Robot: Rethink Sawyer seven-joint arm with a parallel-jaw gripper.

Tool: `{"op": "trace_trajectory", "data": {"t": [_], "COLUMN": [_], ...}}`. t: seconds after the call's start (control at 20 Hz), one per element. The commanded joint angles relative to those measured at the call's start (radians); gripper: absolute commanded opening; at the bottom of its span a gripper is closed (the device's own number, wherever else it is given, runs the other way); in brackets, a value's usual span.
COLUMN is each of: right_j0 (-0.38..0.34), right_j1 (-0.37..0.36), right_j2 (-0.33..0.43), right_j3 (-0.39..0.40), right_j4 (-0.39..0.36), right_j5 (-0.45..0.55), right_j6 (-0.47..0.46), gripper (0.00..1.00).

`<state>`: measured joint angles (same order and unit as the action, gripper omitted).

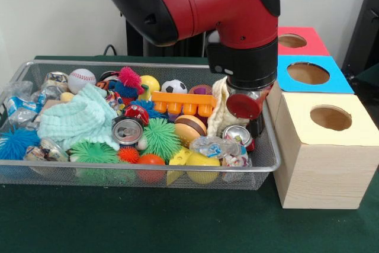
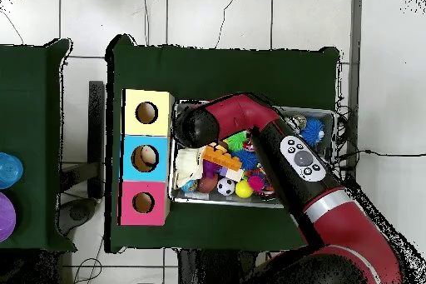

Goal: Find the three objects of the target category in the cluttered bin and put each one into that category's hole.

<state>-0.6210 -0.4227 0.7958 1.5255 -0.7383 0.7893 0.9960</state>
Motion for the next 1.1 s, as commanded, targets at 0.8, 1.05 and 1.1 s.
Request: {"op": "trace_trajectory", "data": {"t": [0.8,1.05,1.1], "right_j0": [0.003,-0.005,-0.004], "right_j1": [-0.033,0.001,0.002], "right_j2": [-0.089,-0.079,-0.081], "right_j3": [-0.069,-0.128,-0.137], "right_j4": [-0.101,-0.104,-0.104], "right_j5": [0.115,0.163,0.176], "right_j6": [-0.265,-0.323,-0.323], "gripper": [1.0,1.0,1.0]}}
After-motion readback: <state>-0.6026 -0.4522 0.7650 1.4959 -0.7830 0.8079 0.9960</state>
